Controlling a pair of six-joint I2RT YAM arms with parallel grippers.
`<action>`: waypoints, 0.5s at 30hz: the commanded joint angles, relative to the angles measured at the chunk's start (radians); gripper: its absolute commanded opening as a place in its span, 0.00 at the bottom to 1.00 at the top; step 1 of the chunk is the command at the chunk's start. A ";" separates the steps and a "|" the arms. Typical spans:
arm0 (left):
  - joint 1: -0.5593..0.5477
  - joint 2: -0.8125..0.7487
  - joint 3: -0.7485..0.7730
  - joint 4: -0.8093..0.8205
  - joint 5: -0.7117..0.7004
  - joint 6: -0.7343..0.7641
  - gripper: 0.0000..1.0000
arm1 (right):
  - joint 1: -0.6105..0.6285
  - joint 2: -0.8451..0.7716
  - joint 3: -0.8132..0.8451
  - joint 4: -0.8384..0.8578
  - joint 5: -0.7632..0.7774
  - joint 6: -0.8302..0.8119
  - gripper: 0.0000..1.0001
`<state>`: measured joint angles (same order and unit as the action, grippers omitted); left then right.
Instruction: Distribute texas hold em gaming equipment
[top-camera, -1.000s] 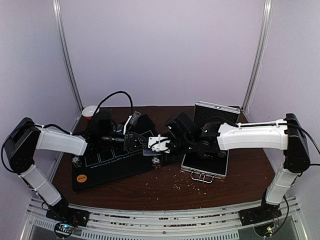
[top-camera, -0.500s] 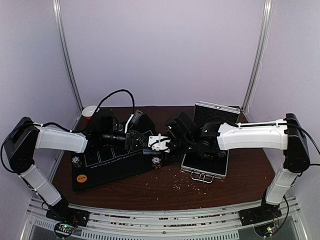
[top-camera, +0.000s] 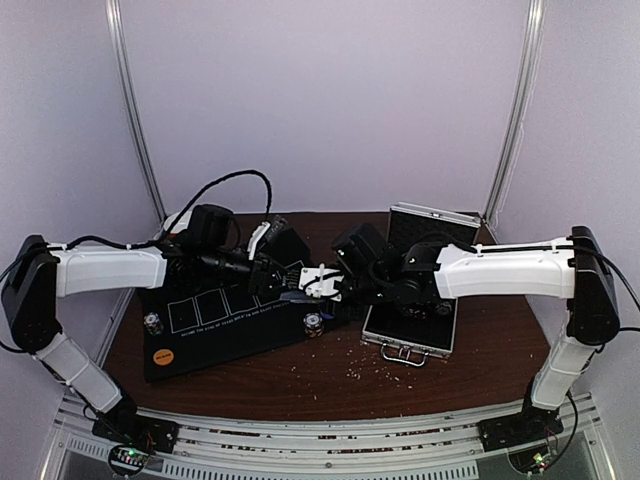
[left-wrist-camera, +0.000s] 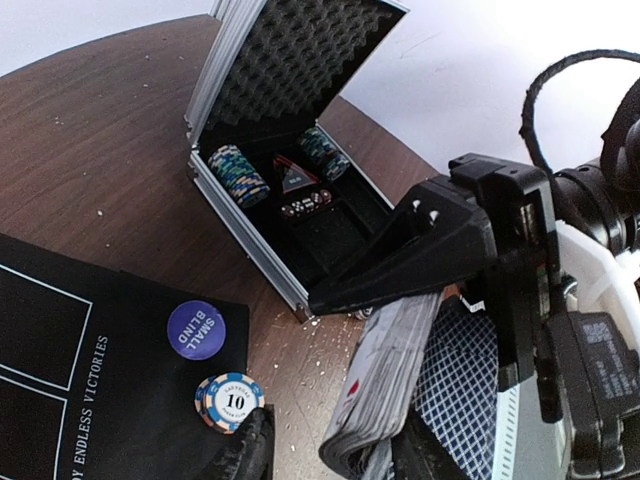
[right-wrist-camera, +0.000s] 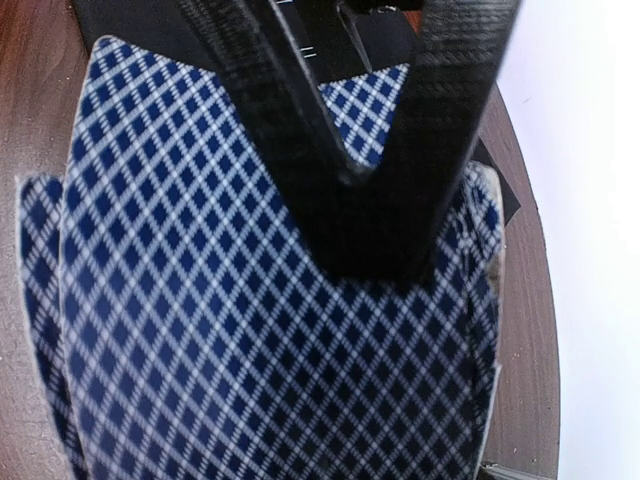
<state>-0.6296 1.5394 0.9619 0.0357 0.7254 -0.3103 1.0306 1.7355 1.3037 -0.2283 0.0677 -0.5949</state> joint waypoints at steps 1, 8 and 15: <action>0.016 -0.014 0.027 -0.078 -0.058 0.062 0.40 | 0.000 -0.009 0.014 0.023 0.016 0.015 0.47; 0.016 -0.018 0.036 -0.007 0.017 0.029 0.51 | -0.001 -0.008 0.020 0.025 0.005 0.018 0.47; 0.016 -0.018 0.019 0.081 0.084 -0.038 0.51 | -0.005 -0.007 0.018 0.039 -0.012 0.029 0.47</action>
<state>-0.6216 1.5356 0.9722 0.0299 0.7624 -0.3115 1.0306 1.7355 1.3037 -0.2260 0.0731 -0.5919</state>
